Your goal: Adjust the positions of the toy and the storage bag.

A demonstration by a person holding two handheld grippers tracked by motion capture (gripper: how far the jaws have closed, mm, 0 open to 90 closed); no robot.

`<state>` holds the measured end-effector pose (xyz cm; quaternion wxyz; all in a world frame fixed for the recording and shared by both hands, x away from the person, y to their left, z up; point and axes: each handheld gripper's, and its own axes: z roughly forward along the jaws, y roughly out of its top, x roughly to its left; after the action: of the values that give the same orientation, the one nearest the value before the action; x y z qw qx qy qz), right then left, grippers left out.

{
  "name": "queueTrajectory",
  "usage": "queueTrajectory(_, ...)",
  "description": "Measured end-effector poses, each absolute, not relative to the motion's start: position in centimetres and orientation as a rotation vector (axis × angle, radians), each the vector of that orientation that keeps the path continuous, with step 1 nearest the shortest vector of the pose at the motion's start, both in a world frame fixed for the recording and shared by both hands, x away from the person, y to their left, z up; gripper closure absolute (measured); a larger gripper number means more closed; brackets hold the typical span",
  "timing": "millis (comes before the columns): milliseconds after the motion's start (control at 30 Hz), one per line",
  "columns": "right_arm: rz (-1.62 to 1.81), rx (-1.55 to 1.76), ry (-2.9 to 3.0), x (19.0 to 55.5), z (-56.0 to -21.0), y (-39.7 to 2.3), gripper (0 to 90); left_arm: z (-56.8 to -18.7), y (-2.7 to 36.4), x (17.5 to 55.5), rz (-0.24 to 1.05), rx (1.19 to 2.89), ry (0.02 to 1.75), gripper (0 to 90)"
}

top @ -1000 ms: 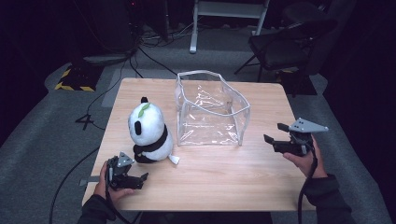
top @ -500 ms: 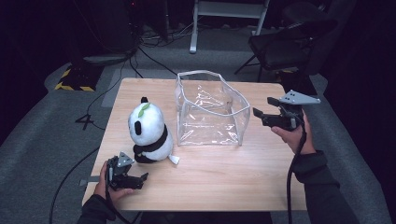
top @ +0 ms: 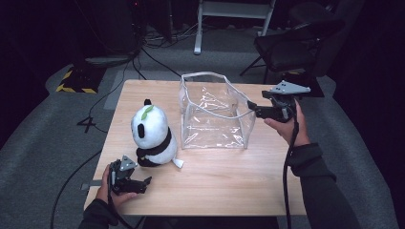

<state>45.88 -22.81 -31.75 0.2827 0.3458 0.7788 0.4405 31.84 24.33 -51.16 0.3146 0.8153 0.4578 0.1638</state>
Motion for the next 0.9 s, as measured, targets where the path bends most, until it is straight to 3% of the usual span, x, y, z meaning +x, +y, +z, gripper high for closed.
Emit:
queueTrajectory(100, 1.162, 0.936, 2.113, 46.3, -32.3, -22.3, 32.8, -51.2, 24.3, 31.8, 0.432, 2.149, 1.206, 0.1)
queueTrajectory(300, 1.111, 0.99, 2.12, 47.1, -33.1, -21.8, 43.8, -51.2, 24.3, 31.8, 0.432, 2.149, 1.206, 0.1)
queueTrajectory(400, 1.101, 1.019, 2.142, 47.6, -33.1, -21.7, 55.3, -51.2, 24.3, 31.8, 0.432, 2.149, 1.206, 0.1)
queueTrajectory(433, 1.052, 1.038, 2.174, 47.8, -33.2, -21.5, 65.2, -51.2, 24.3, 31.8, 0.431, 2.149, 1.206, 0.1)
queueTrajectory(467, 1.052, 1.038, 2.174, 47.8, -33.2, -21.5, 65.2, -51.2, 24.3, 31.8, 0.432, 2.149, 1.206, 0.1)
queueTrajectory(500, 1.063, 1.054, 2.2, 48.0, -33.1, -21.5, 72.9, -51.2, 24.3, 31.8, 0.433, 2.146, 1.206, 0.1)
queueTrajectory(633, 1.035, 1.027, 2.213, 47.7, -33.0, -21.4, 82.3, -51.2, 24.3, 31.8, 0.432, 2.149, 1.206, 0.1)
queueTrajectory(900, 1.023, 1.0, 2.214, 46.6, -32.9, -22.1, 84.8, -51.2, 24.3, 31.9, 0.436, 2.147, 1.21, 0.1)
